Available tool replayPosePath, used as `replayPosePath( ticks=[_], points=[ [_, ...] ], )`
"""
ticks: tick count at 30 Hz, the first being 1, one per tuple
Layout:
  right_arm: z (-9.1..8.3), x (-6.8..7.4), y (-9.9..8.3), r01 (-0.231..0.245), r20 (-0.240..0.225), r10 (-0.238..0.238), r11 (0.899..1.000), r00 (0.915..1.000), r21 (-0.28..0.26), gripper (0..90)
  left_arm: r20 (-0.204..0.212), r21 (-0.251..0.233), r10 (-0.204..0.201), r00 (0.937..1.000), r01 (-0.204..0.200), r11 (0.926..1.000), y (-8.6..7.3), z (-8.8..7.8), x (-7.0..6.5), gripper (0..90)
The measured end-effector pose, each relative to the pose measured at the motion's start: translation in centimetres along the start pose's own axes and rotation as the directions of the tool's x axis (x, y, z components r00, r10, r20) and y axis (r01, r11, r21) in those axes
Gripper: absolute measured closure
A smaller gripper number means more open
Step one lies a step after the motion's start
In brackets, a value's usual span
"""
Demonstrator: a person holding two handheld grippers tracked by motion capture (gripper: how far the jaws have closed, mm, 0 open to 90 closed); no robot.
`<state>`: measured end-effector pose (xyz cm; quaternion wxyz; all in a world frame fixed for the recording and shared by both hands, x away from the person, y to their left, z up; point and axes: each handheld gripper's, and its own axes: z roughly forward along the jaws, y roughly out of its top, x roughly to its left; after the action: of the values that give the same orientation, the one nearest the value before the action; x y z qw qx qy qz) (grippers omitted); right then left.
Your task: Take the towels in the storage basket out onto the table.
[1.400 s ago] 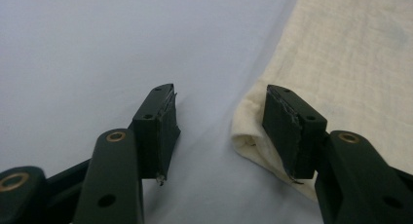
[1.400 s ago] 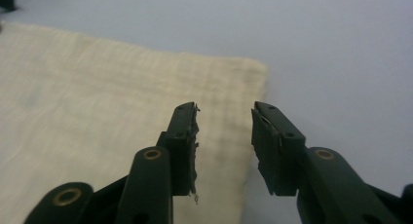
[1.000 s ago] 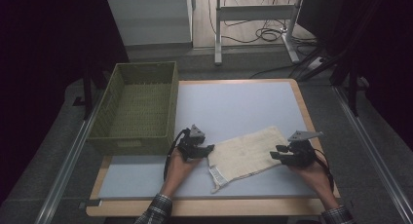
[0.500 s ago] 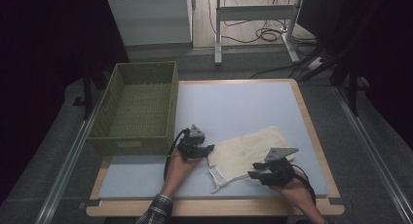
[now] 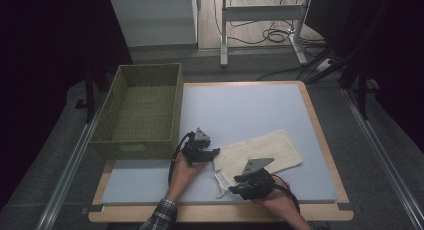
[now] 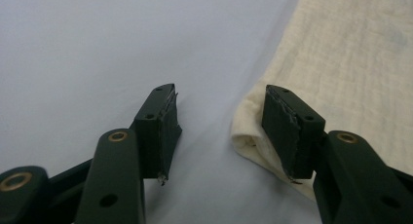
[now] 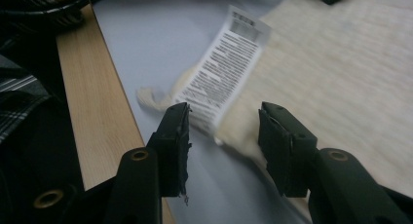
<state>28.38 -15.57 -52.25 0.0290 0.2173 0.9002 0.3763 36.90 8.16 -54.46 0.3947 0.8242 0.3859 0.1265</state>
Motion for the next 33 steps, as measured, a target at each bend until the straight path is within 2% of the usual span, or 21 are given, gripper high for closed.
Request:
replayPosePath(
  ticks=[3, 7, 12, 13, 16, 18, 19, 23, 24, 25, 26, 27, 29, 31, 33],
  points=[
    [0.6, 0.4, 0.4, 0.002, -0.010, -0.002, 1.000, 0.9999, 0.006, 53.7, 0.000, 0.000, -0.002, 1.0000, 0.002, 1.0000, 0.0, 0.0, 0.0, 47.3],
    [1.9, 1.2, 1.5, 0.033, -0.016, -0.033, 0.999, 0.9993, 0.015, 52.7, -0.001, 0.000, 0.000, 1.0000, 0.000, 1.0000, 0.0, 0.0, 0.0, 47.4],
    [2.9, 1.6, 2.2, 0.054, 0.025, -0.055, 0.998, 0.9981, 0.039, 52.3, -0.001, -0.001, 0.000, 1.0000, 0.000, 1.0000, 0.0, 0.0, 0.0, 47.5],
    [3.0, 1.7, 2.3, 0.060, 0.042, -0.062, 0.997, 0.9972, 0.043, 54.5, -0.001, 0.000, 0.000, 1.0000, 0.000, 1.0000, 0.0, 0.0, 0.0, 47.5],
    [3.1, 1.7, 2.4, 0.094, 0.100, -0.099, 0.994, 0.9901, 0.054, 70.2, -0.001, -0.003, -0.003, 1.0000, 0.003, 1.0000, 0.0, 0.0, 0.0, 47.5],
    [3.0, 1.3, 2.4, 0.068, 0.104, -0.073, 0.996, 0.9918, 0.050, 80.8, -0.001, 0.000, -0.003, 1.0000, 0.003, 1.0000, 0.0, 0.0, 0.0, 47.5],
    [3.0, 1.1, 2.4, 0.054, 0.099, -0.059, 0.997, 0.9934, 0.051, 83.1, -0.006, -0.001, -0.001, 1.0000, 0.001, 1.0000, 0.0, 0.0, 0.0, 48.2],
    [2.9, 0.3, 2.4, -0.013, 0.055, 0.011, 0.999, 0.9984, 0.047, 85.2, -0.014, -0.006, -0.016, 0.9998, 0.015, 0.9999, 0.0, -0.1, 0.0, 54.3],
    [2.8, 0.1, 2.4, -0.028, 0.042, 0.026, 0.999, 0.9988, 0.040, 85.3, -0.004, -0.010, -0.016, 0.9999, 0.016, 0.9998, 0.0, -0.1, 0.1, 58.5],
    [2.8, -0.1, 2.3, -0.041, 0.033, 0.039, 0.998, 0.9987, 0.037, 85.3, 0.025, -0.011, -0.017, 0.9995, 0.018, 0.9998, 0.0, -0.1, 0.2, 66.2],
    [2.8, -0.2, 2.3, -0.053, 0.022, 0.052, 0.998, 0.9984, 0.031, 85.4, 0.025, -0.011, -0.017, 0.9995, 0.018, 0.9998, 0.0, -0.1, 0.2, 73.6],
    [2.7, -0.3, 2.2, -0.060, 0.014, 0.060, 0.998, 0.9981, 0.028, 85.4, 0.061, -0.009, -0.014, 0.9981, 0.014, 0.9999, 0.0, -0.2, 0.1, 79.8],
    [2.8, -0.3, 2.2, -0.073, -0.004, 0.073, 0.997, 0.9973, 0.021, 85.4, 0.048, -0.014, -0.021, 0.9986, 0.022, 0.9997, -0.1, -0.2, -0.1, 85.6],
    [2.9, -0.1, 2.3, -0.064, -0.006, 0.064, 0.998, 0.9979, 0.018, 85.3, 0.016, -0.033, -0.025, 0.9996, 0.025, 0.9991, -0.2, -0.6, -0.4, 87.0],
    [3.1, 0.1, 2.7, -0.056, -0.016, 0.056, 0.998, 0.9983, 0.009, 85.3, 0.006, -0.055, -0.041, 0.9991, 0.041, 0.9977, -0.5, -1.0, -0.5, 87.3]
  ],
)
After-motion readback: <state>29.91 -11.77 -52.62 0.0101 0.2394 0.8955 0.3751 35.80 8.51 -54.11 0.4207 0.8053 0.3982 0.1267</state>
